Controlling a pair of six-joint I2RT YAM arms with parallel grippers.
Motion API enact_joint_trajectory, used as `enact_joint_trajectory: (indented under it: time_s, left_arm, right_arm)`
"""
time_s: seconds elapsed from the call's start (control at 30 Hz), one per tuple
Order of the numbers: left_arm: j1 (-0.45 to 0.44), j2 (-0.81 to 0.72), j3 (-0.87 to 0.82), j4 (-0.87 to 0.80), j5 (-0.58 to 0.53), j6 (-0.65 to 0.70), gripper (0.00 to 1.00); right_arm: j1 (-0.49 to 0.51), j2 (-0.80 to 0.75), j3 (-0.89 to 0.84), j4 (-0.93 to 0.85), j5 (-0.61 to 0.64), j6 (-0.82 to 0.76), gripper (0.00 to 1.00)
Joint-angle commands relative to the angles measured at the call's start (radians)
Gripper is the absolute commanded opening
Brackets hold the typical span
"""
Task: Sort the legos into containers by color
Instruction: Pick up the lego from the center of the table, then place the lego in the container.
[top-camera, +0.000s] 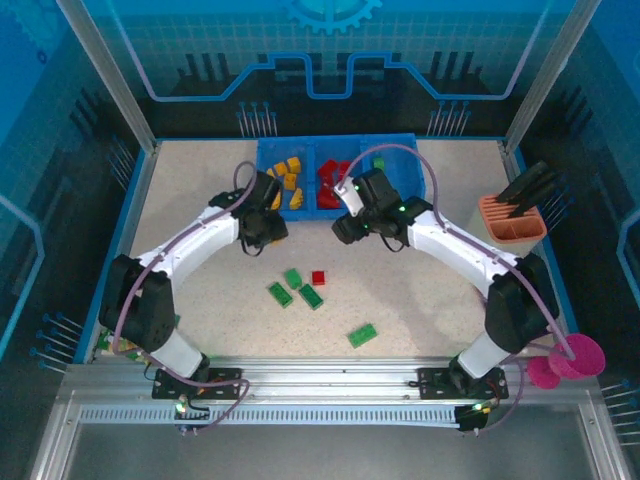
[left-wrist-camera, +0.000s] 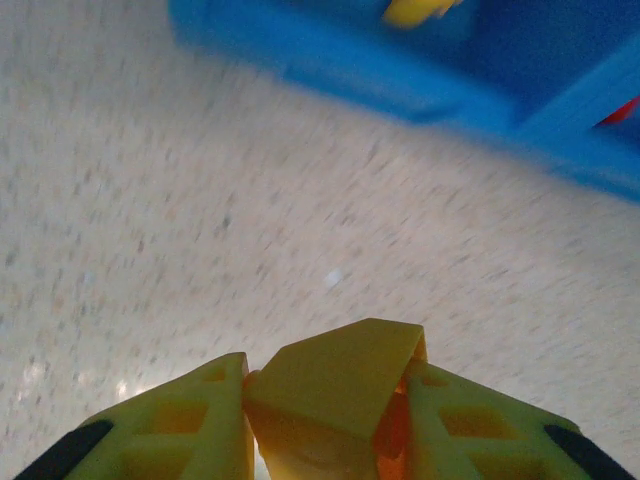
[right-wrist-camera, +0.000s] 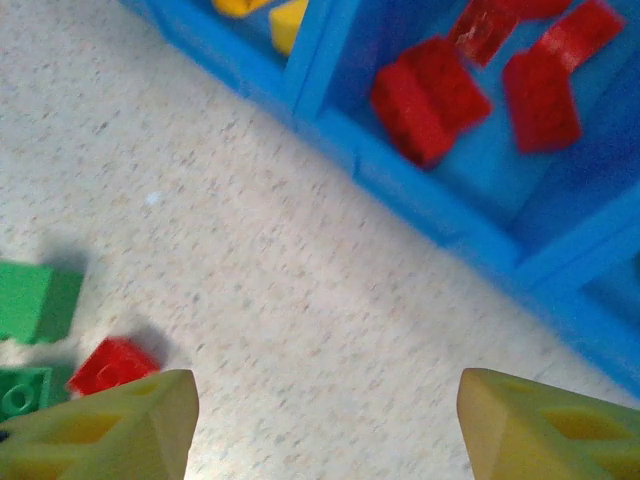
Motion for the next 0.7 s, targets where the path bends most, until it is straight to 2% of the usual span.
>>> enact_joint_trajectory:
  time_s: [0.0, 0.17, 0.37, 0.57, 0.67]
  left_arm:
    - [0.03, 0.055, 0.094, -0.047, -0.035, 0.092, 0.32]
    - [0.076, 0.177, 0.273, -0.029, -0.073, 0.16, 0.33]
    - [0.117, 0.405, 0.54, -0.034, -0.106, 0.221, 0.33]
    - [0.141, 0.645, 0.831, -0.121, -0.119, 0.265, 0.34]
    - [0.151, 0.716, 0.914, -0.139, -0.112, 0.275, 0.35]
  right_arm:
    - [0.026, -0.082, -0.078, -0.087, -0.064, 0.126, 0.7]
    - [0.089, -0.213, -0.245, -0.118, -0.059, 0.297, 0.72]
    - [0.218, -0.35, -0.442, -0.169, -0.023, 0.565, 0.75]
    - [0.31, -0.438, -0.533, -0.182, 0.009, 0.744, 0.78]
    - [0.331, -0.436, -0.545, -0.207, 0.008, 0.79, 0.8]
